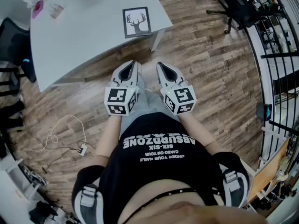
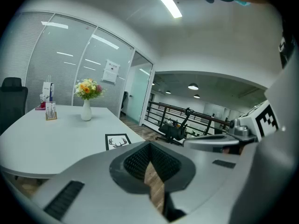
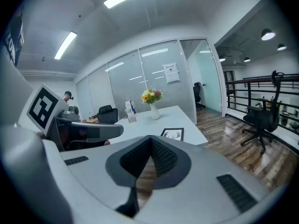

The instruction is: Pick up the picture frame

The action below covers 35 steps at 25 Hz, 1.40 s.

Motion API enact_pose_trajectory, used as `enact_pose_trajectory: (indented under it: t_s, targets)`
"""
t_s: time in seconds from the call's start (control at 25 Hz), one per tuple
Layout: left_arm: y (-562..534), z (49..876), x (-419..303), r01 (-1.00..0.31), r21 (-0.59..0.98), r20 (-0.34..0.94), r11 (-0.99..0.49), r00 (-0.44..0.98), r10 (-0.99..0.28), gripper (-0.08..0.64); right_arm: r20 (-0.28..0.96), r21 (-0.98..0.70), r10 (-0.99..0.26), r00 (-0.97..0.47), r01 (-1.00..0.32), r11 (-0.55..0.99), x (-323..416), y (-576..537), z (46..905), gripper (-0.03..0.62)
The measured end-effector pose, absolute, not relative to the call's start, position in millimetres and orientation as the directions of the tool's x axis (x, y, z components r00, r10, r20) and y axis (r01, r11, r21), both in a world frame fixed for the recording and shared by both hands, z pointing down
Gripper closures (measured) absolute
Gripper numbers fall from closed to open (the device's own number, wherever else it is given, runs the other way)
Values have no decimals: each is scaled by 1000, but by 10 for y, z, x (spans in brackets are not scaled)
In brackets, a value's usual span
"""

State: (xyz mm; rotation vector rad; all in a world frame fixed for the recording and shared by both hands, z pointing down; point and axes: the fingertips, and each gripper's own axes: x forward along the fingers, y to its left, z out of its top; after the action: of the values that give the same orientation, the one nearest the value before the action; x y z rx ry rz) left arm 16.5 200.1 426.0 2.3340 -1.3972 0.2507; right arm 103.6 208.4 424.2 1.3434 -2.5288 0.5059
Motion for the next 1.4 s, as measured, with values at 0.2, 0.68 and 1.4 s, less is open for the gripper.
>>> enact_pose_trajectory:
  t_s: [0.2, 0.68, 1.4]
  targets:
    - [1891, 4277, 154, -871, 255, 354, -420, 489, -797, 545, 370, -201, -750, -548, -836, 511, 974, 1980, 4291, 577]
    - [1245, 4557, -95, -892, 240, 439, -384, 452, -776, 545, 392, -256, -730, -560, -828, 498, 810, 1281, 4454, 577]
    - [-166, 5358, -258, -903, 267, 668, -337, 426, -610, 411, 593, -314, -618, -516, -855, 413, 822, -172, 5208, 482]
